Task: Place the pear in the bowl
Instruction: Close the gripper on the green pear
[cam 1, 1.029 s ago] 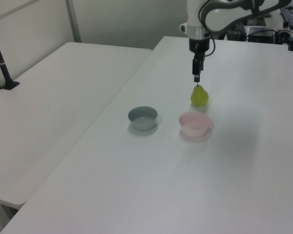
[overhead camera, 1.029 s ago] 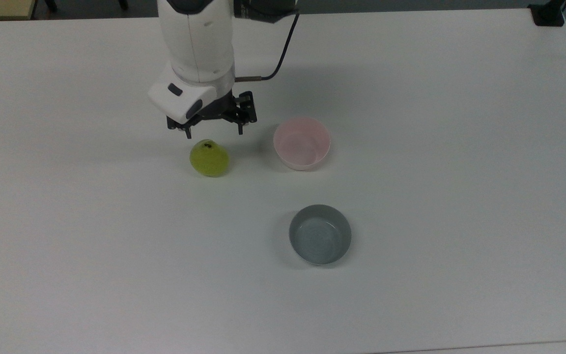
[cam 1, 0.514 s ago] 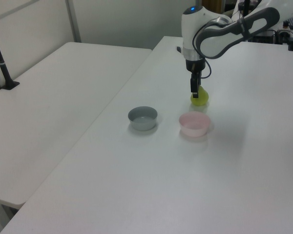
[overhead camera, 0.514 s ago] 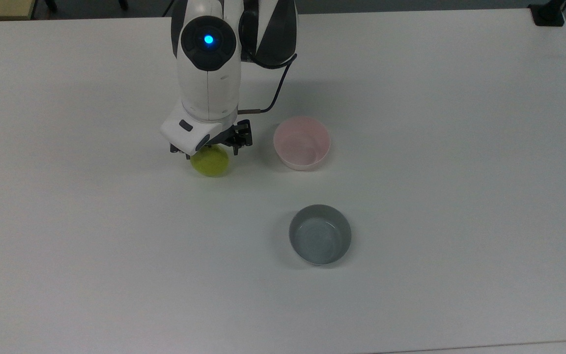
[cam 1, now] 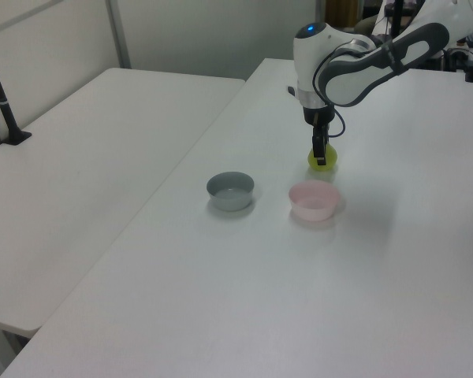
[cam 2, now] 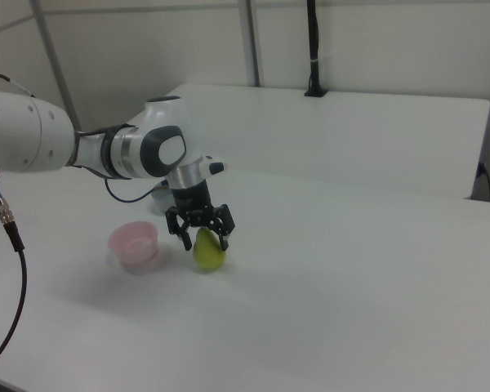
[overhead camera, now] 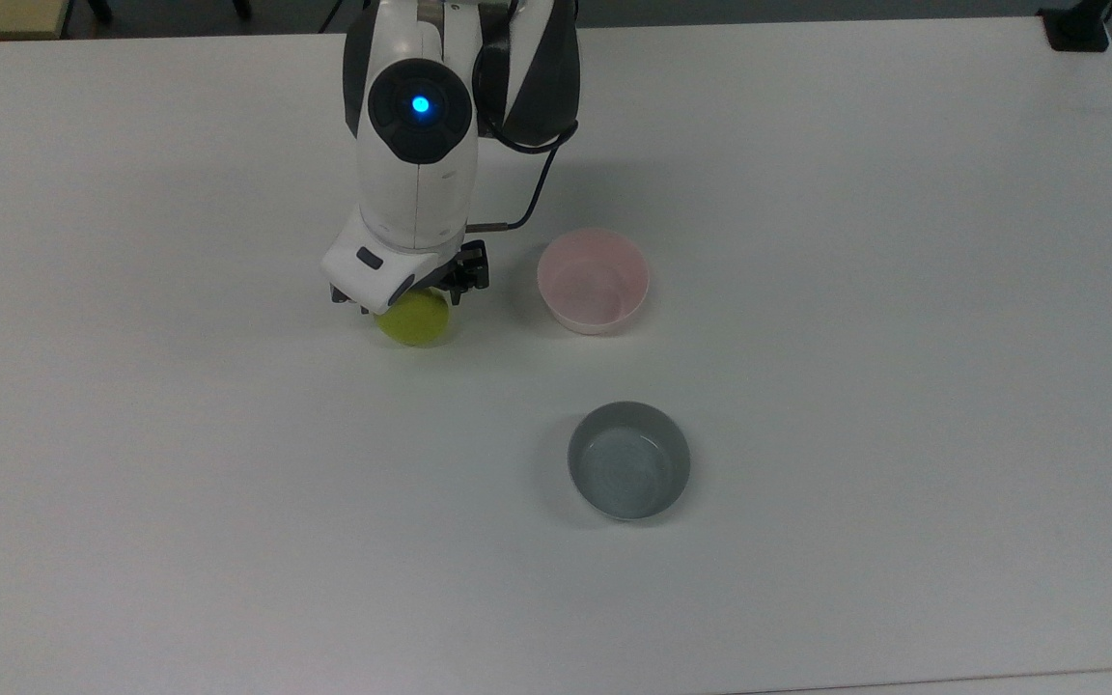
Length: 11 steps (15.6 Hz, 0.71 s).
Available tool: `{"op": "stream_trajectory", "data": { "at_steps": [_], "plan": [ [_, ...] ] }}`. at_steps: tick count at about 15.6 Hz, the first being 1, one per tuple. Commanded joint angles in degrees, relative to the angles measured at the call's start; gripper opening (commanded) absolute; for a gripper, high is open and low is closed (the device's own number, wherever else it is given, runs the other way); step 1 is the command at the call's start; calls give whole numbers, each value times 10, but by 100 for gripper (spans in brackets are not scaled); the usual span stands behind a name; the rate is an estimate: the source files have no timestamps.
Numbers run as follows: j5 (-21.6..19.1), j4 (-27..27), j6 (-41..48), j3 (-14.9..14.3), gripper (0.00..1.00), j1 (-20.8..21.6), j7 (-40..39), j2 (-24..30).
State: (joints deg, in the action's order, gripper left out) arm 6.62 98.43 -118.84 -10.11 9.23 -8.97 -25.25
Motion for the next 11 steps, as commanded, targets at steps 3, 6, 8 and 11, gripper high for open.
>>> {"op": "stream_trajectory", "data": {
  "at_steps": [3,6,8,11],
  "plan": [
    [7,17,-29,-8,63,9,-11,-7],
    [4,17,-23,-8,35,9,-11,-1],
    [2,16,-21,-8,34,9,-9,6],
    [-2,12,9,-10,28,7,-11,21]
  ]
}}
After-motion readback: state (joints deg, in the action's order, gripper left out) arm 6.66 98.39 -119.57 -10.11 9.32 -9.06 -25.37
